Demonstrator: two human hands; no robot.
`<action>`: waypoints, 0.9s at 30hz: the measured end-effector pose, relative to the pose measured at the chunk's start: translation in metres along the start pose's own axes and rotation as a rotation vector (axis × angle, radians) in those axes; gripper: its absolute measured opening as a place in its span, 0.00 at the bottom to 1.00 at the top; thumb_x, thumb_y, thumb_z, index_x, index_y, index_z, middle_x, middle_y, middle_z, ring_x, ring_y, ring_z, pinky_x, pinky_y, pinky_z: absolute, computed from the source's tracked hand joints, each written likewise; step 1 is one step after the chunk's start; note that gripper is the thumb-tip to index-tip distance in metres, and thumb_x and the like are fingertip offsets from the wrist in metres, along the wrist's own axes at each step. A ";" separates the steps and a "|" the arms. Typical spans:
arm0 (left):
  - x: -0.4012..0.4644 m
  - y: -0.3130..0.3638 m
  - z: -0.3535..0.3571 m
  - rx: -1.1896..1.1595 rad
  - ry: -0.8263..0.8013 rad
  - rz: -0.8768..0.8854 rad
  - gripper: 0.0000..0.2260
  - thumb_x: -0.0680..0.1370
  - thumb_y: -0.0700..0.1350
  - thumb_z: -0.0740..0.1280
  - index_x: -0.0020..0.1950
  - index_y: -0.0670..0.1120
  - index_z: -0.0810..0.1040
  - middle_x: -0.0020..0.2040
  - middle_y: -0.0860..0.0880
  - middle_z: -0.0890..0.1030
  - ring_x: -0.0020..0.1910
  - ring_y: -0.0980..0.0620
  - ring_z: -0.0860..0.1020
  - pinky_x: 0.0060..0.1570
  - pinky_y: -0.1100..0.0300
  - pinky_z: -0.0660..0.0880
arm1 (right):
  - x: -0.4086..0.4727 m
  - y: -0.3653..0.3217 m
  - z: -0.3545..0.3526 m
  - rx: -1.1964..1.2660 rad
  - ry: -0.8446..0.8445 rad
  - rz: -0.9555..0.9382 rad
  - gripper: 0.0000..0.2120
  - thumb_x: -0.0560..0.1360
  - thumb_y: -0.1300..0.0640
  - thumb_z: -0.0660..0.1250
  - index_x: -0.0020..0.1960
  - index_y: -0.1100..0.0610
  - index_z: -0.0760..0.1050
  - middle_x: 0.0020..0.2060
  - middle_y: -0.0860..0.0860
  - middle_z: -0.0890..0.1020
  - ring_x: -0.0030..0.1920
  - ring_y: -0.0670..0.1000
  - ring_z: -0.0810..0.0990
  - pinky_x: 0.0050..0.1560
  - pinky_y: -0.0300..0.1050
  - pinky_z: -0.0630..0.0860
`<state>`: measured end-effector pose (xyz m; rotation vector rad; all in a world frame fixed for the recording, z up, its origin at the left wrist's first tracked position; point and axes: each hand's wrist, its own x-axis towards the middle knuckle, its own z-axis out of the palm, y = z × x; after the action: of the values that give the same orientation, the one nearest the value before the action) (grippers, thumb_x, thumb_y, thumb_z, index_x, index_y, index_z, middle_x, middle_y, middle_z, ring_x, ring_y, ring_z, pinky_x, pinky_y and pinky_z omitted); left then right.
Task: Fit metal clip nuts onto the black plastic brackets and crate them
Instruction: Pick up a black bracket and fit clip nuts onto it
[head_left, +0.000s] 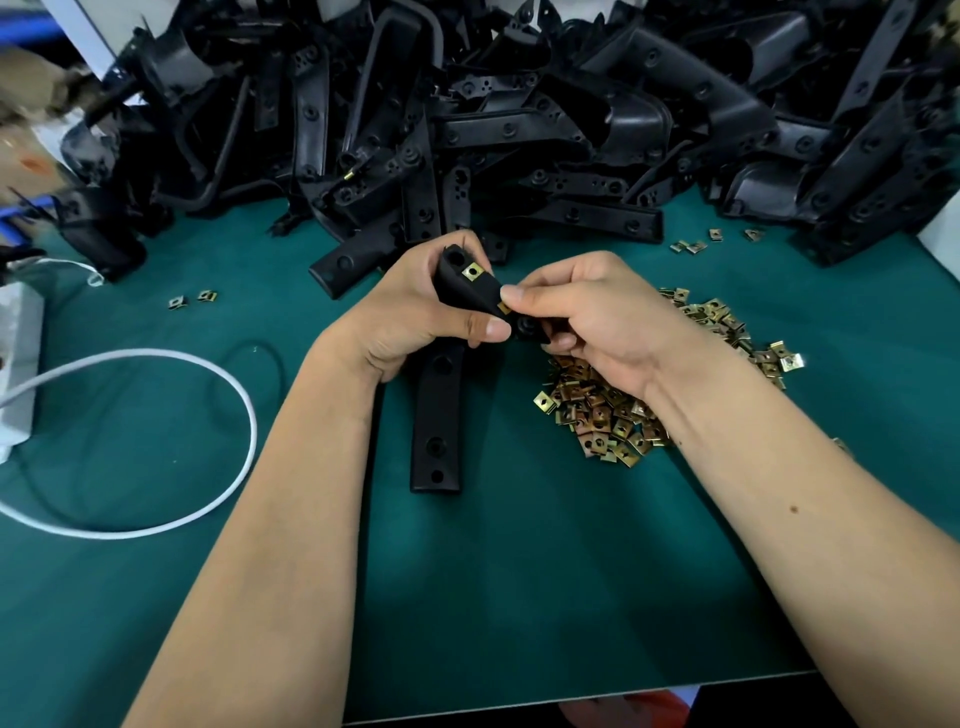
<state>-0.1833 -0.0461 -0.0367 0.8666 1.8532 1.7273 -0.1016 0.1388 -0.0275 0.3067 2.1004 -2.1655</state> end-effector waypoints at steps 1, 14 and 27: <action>0.000 0.000 0.000 0.006 -0.003 0.000 0.20 0.64 0.35 0.81 0.47 0.42 0.73 0.36 0.46 0.79 0.32 0.49 0.77 0.33 0.59 0.76 | 0.000 0.001 0.000 -0.026 -0.002 -0.016 0.08 0.77 0.61 0.74 0.50 0.68 0.83 0.38 0.55 0.78 0.31 0.45 0.69 0.28 0.37 0.62; -0.004 0.001 0.005 -0.084 0.133 0.040 0.14 0.71 0.33 0.75 0.49 0.43 0.74 0.38 0.45 0.79 0.35 0.49 0.78 0.35 0.59 0.77 | -0.006 -0.005 0.010 -0.497 0.081 -0.343 0.20 0.82 0.44 0.65 0.44 0.56 0.86 0.39 0.59 0.84 0.39 0.53 0.82 0.47 0.59 0.80; 0.045 0.060 0.106 -0.131 0.009 0.058 0.02 0.79 0.41 0.68 0.51 0.44 0.78 0.36 0.49 0.81 0.34 0.53 0.81 0.36 0.61 0.79 | -0.088 -0.035 -0.081 -0.618 0.452 -0.518 0.10 0.76 0.51 0.74 0.41 0.55 0.85 0.34 0.45 0.83 0.36 0.42 0.78 0.40 0.40 0.72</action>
<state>-0.1319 0.0615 0.0159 0.8702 1.7145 1.8674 -0.0182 0.2158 0.0241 0.2127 3.2724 -1.5959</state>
